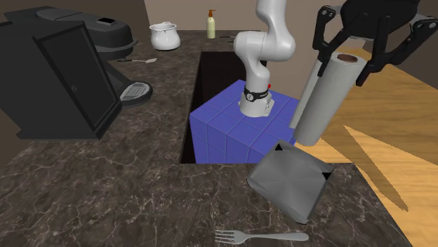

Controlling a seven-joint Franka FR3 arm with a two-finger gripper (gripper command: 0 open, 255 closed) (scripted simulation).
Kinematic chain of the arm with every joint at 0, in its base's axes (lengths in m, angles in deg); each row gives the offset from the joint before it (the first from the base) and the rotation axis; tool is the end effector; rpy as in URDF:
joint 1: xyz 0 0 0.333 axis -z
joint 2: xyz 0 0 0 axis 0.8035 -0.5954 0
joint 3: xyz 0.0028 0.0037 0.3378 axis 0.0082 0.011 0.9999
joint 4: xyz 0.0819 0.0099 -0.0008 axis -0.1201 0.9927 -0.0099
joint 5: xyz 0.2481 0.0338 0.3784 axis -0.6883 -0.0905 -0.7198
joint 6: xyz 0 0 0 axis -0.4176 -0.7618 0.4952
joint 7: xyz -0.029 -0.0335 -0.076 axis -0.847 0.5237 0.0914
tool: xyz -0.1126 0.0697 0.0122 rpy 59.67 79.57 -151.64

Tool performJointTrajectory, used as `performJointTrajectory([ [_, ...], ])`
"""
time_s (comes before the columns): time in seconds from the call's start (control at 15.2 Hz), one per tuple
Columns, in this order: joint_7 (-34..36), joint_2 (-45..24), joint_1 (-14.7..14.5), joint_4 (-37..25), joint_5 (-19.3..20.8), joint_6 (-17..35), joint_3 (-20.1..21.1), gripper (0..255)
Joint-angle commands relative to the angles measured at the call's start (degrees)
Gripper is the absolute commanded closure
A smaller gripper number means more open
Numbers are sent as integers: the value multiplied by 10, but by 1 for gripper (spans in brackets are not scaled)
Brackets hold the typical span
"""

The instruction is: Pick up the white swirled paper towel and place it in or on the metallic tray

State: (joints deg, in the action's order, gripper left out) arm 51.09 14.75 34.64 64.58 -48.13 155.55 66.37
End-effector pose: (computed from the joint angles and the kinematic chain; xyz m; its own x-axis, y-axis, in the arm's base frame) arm 0.4072 0.3557 0.5891 0.9915 0.1302 -0.0078 0.1304 -0.9910 0.0299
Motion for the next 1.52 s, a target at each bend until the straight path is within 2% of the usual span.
performJointTrajectory([
  [0.0, -1, 3, 0, 18, -1, 15, 0, 255],
  [1.45, 3, -8, -4, 178, -2, 185, 10, 255],
])
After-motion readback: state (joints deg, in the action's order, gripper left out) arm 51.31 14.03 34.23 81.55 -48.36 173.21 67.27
